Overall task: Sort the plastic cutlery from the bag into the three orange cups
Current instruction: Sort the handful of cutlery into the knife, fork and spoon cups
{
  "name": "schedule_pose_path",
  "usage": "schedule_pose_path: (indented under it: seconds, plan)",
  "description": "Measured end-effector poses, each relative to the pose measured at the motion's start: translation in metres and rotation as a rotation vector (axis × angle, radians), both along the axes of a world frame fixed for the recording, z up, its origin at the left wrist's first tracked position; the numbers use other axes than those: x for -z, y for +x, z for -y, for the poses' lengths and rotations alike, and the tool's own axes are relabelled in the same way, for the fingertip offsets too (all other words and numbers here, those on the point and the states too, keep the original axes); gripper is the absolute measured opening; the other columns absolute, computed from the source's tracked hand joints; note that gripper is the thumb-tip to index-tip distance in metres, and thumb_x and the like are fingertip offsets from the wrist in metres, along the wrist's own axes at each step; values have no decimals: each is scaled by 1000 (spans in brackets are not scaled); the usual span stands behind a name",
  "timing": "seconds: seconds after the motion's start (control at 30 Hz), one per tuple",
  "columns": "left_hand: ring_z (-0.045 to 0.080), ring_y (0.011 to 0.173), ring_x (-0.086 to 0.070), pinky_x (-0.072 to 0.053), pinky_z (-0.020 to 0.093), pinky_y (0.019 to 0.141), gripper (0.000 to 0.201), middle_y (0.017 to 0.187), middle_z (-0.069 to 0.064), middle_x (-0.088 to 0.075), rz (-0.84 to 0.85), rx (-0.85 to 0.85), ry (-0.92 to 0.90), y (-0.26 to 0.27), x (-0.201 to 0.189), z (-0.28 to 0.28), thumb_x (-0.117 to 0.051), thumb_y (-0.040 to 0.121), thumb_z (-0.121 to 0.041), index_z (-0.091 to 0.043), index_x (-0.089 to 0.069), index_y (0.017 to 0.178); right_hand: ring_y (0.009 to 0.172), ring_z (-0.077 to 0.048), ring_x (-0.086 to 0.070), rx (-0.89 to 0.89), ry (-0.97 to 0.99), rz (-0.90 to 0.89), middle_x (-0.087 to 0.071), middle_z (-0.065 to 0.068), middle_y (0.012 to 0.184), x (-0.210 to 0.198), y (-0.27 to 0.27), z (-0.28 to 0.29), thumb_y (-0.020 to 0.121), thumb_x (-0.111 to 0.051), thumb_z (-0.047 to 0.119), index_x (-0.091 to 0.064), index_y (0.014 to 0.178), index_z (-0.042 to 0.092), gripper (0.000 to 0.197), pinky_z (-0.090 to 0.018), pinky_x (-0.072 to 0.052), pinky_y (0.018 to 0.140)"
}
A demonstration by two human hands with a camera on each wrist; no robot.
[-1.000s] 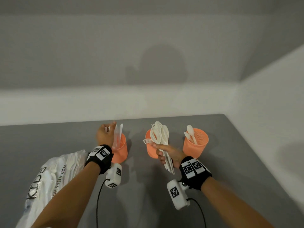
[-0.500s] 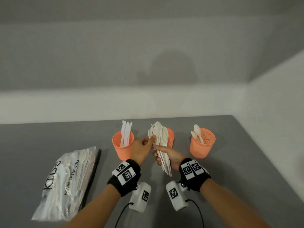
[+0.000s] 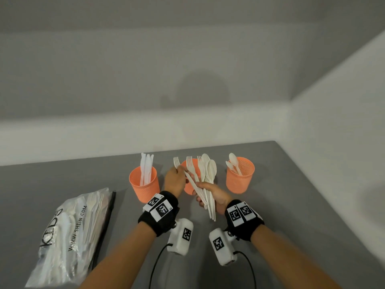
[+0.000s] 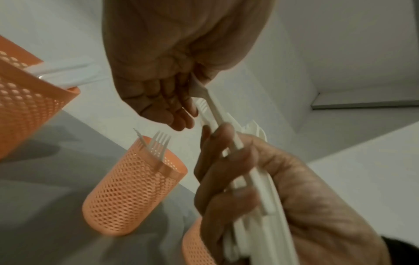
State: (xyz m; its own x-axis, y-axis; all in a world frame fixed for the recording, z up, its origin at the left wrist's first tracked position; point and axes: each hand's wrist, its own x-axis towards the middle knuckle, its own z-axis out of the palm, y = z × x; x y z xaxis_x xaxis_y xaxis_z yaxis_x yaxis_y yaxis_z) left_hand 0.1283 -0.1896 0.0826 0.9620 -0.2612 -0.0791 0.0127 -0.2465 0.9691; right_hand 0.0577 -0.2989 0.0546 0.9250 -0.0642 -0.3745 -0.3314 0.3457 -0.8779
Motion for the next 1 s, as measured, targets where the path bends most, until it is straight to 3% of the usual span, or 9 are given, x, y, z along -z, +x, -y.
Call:
schedule_pose_path:
  seconds: [0.07, 0.17, 0.33, 0.43, 0.57, 0.63, 0.77, 0.9, 1.0]
  plan:
    - [17, 65, -58, -47, 25, 61, 35, 70, 4, -61, -87, 0, -75, -1, -3, 2, -27, 99, -16, -8, -56, 82, 41, -6, -54, 13, -39, 9, -65, 3, 54, 0, -4, 2, 93, -51, 18, -60, 79, 8, 19, -16, -40, 38]
    - [20, 70, -61, -51, 34, 75, 38, 73, 7, -64, -141, 65, -98, -7, -3, 5, -31, 99, -21, -12, -59, 75, 45, -7, -57, 9, -58, 16, -67, 0, 64, -1, -8, 4, 92, -52, 18, -64, 84, 9, 17, -17, -42, 40]
    - [37, 90, -65, -52, 45, 89, 26, 96, 23, -67, -95, 178, -22, -19, 1, 13, -40, 97, -17, -4, -62, 95, 50, -9, -61, -31, -41, 28, -68, -4, 76, -6, -16, 7, 93, -51, 19, -64, 93, 11, 16, -19, -45, 43]
    - [25, 71, -64, -54, 32, 69, 26, 79, 13, -66, -80, 70, -109, -18, -7, 13, -36, 97, -12, -6, -58, 85, 63, -12, -68, -63, -15, 24, -72, -4, 82, -8, -21, 10, 93, -50, 19, -65, 96, 13, 17, -20, -52, 53]
    - [12, 48, -54, -48, 21, 45, 21, 62, 4, -53, -29, -127, -298, -10, -18, 10, -31, 101, -17, -7, -50, 98, 64, -12, -67, 4, 96, -7, -71, -4, 80, -6, -25, 16, 93, -48, 17, -60, 104, 13, 17, -23, -54, 55]
    - [12, 47, -44, -39, 22, 43, 23, 60, 1, -44, 46, -130, -267, -7, -18, 8, -39, 98, -20, -2, -51, 105, 49, -8, -57, 41, 90, -8, -65, 1, 64, -4, -26, 19, 93, -48, 18, -60, 104, 15, 16, -20, -48, 48]
    - [11, 48, -42, -35, 17, 41, 9, 61, -1, -48, 75, 41, -65, -17, -17, 9, -57, 90, -18, -9, -57, 88, 35, -5, -36, 58, 67, 21, -44, 7, 46, -3, -23, 19, 94, -48, 21, -59, 103, 15, 16, -18, -37, 39]
    - [-2, 34, -47, -32, 5, 37, 8, 42, -11, -54, 17, 195, -30, -36, -10, 17, -63, 85, -11, -11, -63, 77, 34, -5, -37, 88, 15, 49, -44, 6, 44, -5, -19, 14, 95, -46, 15, -58, 103, 17, 15, -17, -35, 37]
    - [-2, 29, -44, -30, 6, 35, 20, 30, -11, -48, 44, 209, 10, -42, -7, 20, -63, 85, -10, -14, -59, 65, 36, -5, -39, 78, -22, 50, -46, 5, 46, -6, -20, 12, 96, -41, 9, -59, 102, 17, 21, -17, -33, 38]
